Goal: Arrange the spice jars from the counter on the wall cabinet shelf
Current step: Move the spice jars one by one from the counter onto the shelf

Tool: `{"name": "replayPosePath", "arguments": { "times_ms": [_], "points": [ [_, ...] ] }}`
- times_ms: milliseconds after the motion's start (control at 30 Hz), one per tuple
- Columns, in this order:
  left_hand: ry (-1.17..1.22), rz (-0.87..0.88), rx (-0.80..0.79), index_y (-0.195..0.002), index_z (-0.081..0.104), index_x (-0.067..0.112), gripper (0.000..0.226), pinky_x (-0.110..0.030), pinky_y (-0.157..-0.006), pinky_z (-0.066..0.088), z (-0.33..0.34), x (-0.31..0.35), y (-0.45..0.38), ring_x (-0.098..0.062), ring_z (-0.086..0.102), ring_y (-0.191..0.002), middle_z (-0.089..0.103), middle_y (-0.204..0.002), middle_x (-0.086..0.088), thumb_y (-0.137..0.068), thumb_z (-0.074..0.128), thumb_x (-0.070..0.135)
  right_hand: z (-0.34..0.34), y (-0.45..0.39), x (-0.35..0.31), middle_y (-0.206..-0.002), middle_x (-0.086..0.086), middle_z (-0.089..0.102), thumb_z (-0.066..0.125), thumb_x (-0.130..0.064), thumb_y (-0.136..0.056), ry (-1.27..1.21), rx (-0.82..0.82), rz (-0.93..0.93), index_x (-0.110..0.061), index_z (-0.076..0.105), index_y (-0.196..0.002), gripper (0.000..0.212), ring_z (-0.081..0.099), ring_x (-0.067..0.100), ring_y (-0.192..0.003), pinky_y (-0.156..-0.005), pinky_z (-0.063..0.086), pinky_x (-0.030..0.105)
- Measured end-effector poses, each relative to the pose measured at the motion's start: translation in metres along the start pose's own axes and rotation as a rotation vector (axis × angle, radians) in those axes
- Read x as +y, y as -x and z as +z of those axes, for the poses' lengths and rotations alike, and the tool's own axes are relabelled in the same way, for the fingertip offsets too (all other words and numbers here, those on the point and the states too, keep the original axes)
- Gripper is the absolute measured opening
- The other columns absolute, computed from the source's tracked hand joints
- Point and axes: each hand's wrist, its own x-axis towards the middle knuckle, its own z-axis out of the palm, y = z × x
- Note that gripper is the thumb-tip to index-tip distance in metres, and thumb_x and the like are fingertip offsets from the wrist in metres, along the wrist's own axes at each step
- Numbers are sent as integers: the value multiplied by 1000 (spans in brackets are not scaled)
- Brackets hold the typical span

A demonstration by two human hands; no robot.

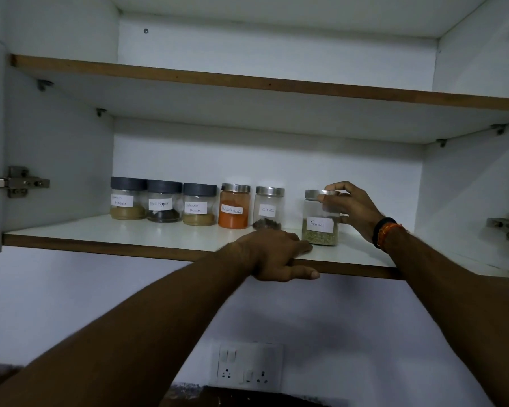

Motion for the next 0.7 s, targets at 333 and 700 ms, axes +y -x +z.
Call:
{"name": "replayPosePath", "arguments": {
  "times_ms": [333, 700],
  "points": [
    [15, -14, 2, -151, 38, 19, 74, -45, -102, 48, 1, -2, -2, -24, 57, -121, 55, -142, -8, -96, 37, 68, 14, -38, 7, -113, 4, 67, 83, -26, -80, 332, 71, -92, -13, 67, -104, 32, 61, 26, -110, -95, 51, 43],
    [94, -34, -40, -152, 36, 22, 75, -49, -110, 41, 0, -4, -5, -25, 48, -132, 48, -149, -6, -94, 41, 69, 32, -55, 4, -117, 12, 69, 84, -18, -78, 402, 130, -17, -10, 70, -104, 31, 65, 32, -109, -97, 55, 49]
  ]
}}
